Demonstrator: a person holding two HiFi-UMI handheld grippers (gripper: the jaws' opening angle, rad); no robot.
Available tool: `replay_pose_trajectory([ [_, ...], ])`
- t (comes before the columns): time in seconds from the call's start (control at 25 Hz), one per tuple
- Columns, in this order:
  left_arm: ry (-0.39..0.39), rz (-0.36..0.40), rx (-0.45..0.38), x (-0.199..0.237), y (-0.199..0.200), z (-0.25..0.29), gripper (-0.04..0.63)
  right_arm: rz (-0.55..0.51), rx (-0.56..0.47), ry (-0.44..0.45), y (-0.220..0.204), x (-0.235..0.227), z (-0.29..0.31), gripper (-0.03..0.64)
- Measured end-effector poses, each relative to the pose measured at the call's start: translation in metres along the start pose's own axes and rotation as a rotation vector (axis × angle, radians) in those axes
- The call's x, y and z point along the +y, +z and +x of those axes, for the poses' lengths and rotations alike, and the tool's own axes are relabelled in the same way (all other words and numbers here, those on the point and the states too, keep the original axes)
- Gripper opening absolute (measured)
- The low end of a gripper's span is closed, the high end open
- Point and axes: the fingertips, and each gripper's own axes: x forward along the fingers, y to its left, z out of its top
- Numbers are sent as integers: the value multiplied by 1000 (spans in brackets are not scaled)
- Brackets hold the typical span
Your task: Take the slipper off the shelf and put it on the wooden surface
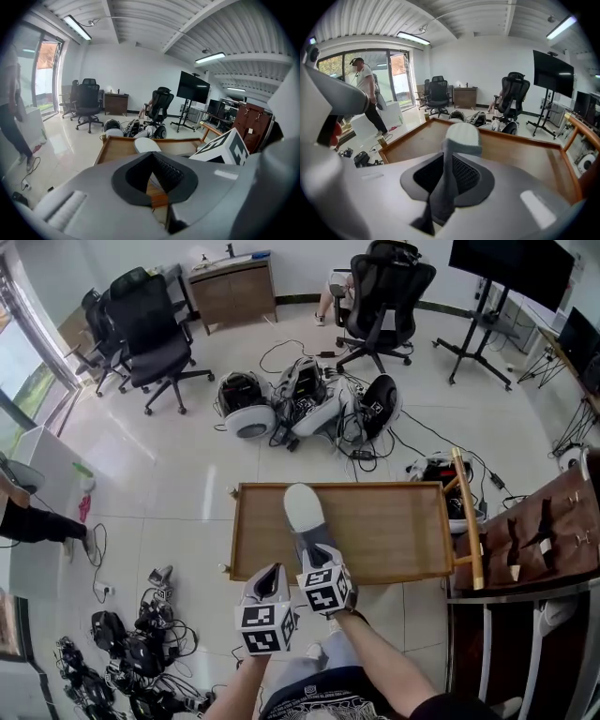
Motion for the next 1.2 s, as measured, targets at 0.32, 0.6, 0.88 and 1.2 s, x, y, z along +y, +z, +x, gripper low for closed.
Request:
replay_pose_trajectory([
  [0.32,10,-17,9,4,-3,2,6,-15,-11,46,8,5,1,89],
  [0.6,-15,-18,-9,-1,2,-5,6,-6,-49,11,15,-1,-20,6],
  [0.88,-42,-7,-37,-4,6,-26,6,-7,-130,1,36,5,-57,0],
  [1.2,-101,28,-74,-20,10,-56,6,-1,-245,-17,62,20,-120,0],
])
